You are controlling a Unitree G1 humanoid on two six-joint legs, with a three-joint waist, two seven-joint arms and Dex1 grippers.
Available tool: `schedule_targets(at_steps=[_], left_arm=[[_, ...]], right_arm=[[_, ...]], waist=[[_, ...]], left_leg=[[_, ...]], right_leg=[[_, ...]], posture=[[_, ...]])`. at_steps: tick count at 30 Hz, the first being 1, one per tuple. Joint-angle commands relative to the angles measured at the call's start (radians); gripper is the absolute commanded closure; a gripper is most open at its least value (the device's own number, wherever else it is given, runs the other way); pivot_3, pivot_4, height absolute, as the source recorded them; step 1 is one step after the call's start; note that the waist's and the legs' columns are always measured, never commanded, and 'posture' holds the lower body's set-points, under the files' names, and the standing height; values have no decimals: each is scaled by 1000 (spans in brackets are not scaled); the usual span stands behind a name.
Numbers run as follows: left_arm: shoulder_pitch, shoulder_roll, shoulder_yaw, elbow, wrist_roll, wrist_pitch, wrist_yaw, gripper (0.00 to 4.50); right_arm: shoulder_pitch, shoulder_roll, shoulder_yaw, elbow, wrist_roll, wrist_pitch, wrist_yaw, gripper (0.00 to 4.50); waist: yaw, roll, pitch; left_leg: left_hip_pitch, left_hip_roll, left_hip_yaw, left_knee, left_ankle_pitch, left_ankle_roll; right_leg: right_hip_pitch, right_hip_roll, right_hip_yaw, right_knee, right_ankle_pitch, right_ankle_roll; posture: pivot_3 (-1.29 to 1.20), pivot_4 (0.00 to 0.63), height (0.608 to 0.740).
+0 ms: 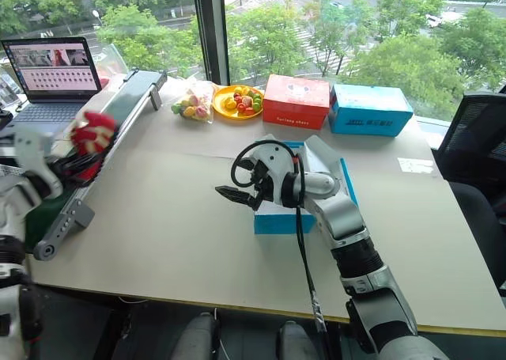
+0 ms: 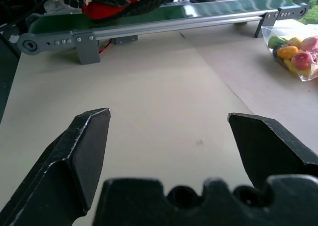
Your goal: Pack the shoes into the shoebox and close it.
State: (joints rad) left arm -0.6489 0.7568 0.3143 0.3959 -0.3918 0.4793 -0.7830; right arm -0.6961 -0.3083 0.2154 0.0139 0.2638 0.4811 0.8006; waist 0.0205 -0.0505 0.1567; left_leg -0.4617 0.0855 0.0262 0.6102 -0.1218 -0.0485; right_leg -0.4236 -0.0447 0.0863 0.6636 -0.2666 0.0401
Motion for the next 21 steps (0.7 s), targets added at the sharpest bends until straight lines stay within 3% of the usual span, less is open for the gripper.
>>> schedule_targets(at_steps=[1, 7, 15, 21], left_arm=[[-15, -70, -32, -319, -95, 166, 92, 3803], [-74, -186, -163, -498, -123, 259, 140, 3803], [-128, -334, -250, -565, -149, 317, 197, 3803], [-77, -367, -282, -603, -138, 329, 211, 3803]], right_arm=[[-39, 40, -165, -17, 123, 67, -72, 0], [-57, 90, -288, -46, 274, 216, -145, 0], [-51, 98, -331, -50, 309, 266, -228, 0], [-76, 152, -481, -98, 548, 344, -269, 0]], waist=[[-14, 0, 0], [-46, 0, 0], [-46, 0, 0], [-44, 1, 0]], left_leg=[[0, 0, 0, 0, 0, 0], [3, 0, -1, 0, 0, 1], [3, -1, -2, -1, 0, 1], [3, -1, -2, -1, 0, 1]], right_leg=[[0, 0, 0, 0, 0, 0], [1, 2, 2, 2, 0, 0], [1, 2, 3, 1, 0, 0], [1, 2, 3, 1, 0, 0]], posture=[[0, 150, 740], [0, 150, 740], [0, 150, 740], [0, 150, 740]])
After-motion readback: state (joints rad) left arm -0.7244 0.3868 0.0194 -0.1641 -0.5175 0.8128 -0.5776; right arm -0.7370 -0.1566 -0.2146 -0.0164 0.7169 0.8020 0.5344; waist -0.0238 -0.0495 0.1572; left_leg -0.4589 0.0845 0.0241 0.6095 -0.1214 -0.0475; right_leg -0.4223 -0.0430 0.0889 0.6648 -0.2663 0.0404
